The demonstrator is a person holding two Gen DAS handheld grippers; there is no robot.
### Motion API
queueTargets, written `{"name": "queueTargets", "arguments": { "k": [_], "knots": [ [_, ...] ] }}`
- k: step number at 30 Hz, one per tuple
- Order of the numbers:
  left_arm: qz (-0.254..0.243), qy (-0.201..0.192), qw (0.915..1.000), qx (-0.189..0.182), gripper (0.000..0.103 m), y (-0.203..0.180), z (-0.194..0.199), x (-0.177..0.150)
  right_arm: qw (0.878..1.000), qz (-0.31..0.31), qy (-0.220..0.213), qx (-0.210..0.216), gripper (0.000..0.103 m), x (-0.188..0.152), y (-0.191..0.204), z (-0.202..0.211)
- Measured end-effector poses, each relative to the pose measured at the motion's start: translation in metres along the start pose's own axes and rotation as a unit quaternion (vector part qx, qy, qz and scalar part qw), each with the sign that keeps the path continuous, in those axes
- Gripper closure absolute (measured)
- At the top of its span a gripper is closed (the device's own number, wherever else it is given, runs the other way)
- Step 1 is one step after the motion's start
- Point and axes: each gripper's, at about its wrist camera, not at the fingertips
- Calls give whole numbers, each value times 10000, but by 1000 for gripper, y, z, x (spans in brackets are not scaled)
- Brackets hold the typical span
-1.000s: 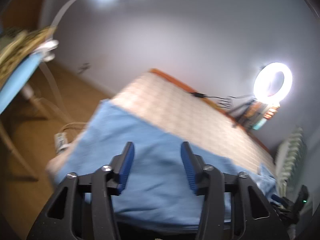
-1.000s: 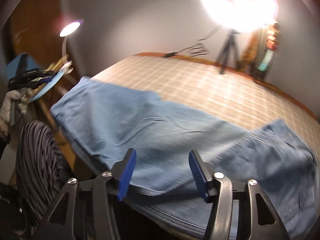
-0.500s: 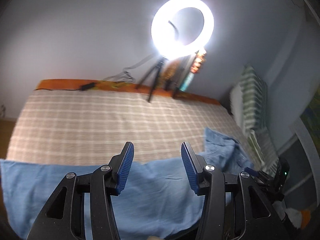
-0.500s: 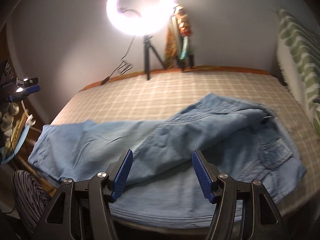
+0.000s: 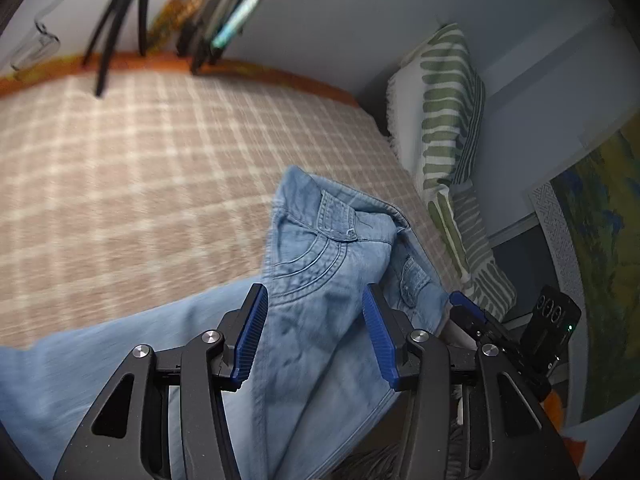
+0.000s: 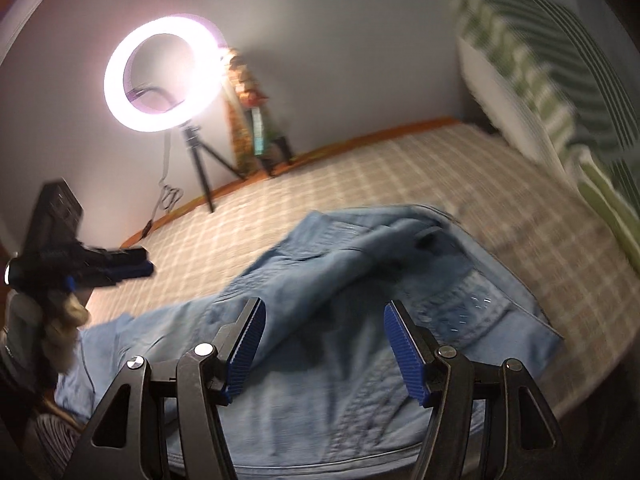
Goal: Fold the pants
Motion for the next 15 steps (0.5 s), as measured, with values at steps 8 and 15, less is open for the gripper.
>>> {"name": "queueTargets", "arguments": {
  "k": [8, 15],
  "knots": [
    [577, 425, 9974, 33, 48, 26, -73, 15, 9954, -909, -172, -265, 38, 12, -60, 6],
    [1032, 415, 9936, -175, 49, 41, -97, 16, 9904, -1355, -235, -149, 37, 15, -80, 11]
  ]
}}
Point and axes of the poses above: each gripper's, at about its wrist camera, not at the fingertips, and z roughly against the way its jaws point, y to its left, x to its top, and after that the axes turned 7 degrees about -z, right-handed
